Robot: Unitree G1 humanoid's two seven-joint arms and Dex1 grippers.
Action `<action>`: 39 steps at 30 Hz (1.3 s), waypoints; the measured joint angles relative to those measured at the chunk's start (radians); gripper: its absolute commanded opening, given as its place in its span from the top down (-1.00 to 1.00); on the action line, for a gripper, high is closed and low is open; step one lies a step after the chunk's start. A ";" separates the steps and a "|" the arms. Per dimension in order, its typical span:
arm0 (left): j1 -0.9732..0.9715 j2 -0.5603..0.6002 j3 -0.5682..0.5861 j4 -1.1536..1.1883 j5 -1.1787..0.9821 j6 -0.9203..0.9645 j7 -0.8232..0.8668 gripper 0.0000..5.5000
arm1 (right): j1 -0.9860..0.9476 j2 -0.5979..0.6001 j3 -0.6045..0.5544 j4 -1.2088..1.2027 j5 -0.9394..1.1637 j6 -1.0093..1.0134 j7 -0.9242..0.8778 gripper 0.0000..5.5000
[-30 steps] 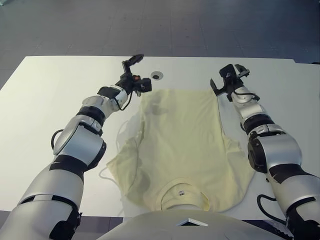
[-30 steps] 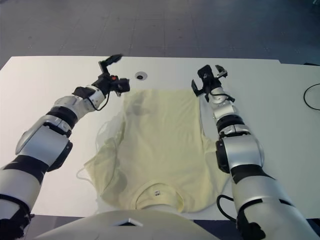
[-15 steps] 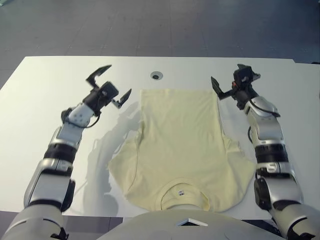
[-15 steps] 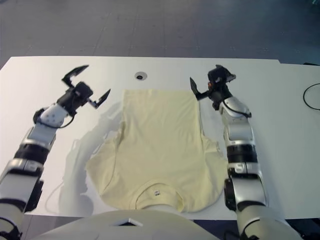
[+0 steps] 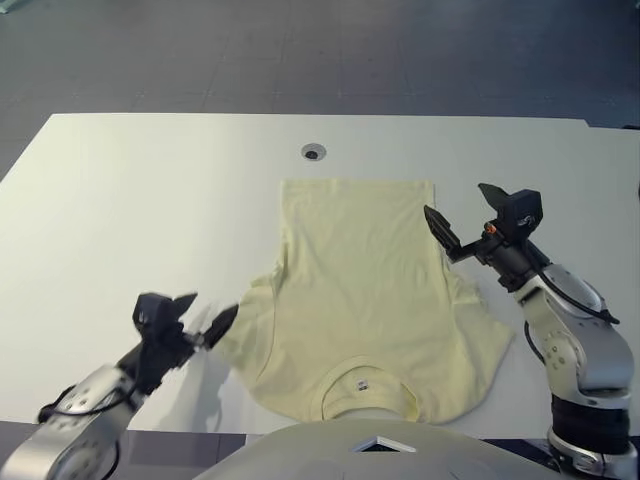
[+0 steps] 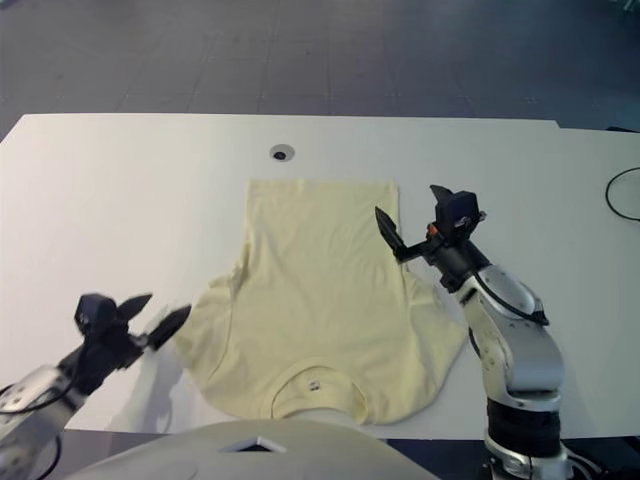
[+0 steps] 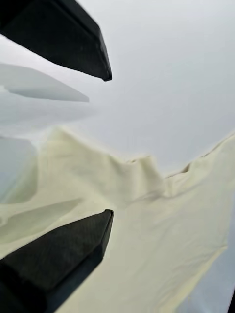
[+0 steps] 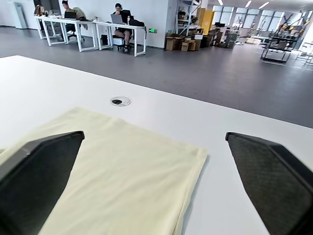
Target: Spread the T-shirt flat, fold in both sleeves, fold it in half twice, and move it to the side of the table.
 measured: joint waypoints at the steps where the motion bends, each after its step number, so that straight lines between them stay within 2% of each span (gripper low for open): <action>1: 0.013 0.000 0.011 -0.016 -0.015 0.023 0.002 -0.88 | 0.002 -0.001 0.000 -0.004 0.001 0.006 -0.001 -0.96; 8: 0.062 0.008 0.027 -0.058 0.033 0.120 -0.022 -0.46 | 0.013 -0.002 0.004 -0.033 0.001 0.038 -0.008 -0.96; 14: 0.002 0.000 -0.013 -0.030 0.097 0.153 -0.047 -0.07 | 0.015 -0.002 0.003 -0.056 0.001 0.050 -0.016 -0.96; 28: -0.100 -0.027 -0.046 -0.008 0.161 0.234 -0.047 -0.82 | 0.023 -0.002 0.027 -0.089 -0.007 0.050 -0.032 -0.96; 31: -0.104 -0.031 -0.046 -0.008 0.174 0.241 -0.049 -0.73 | 0.023 -0.002 0.034 -0.093 -0.007 0.050 -0.034 -0.96; 39: -0.126 -0.049 -0.053 0.002 0.190 0.249 -0.079 -0.25 | 0.024 -0.002 0.037 -0.099 -0.010 0.049 -0.038 -0.96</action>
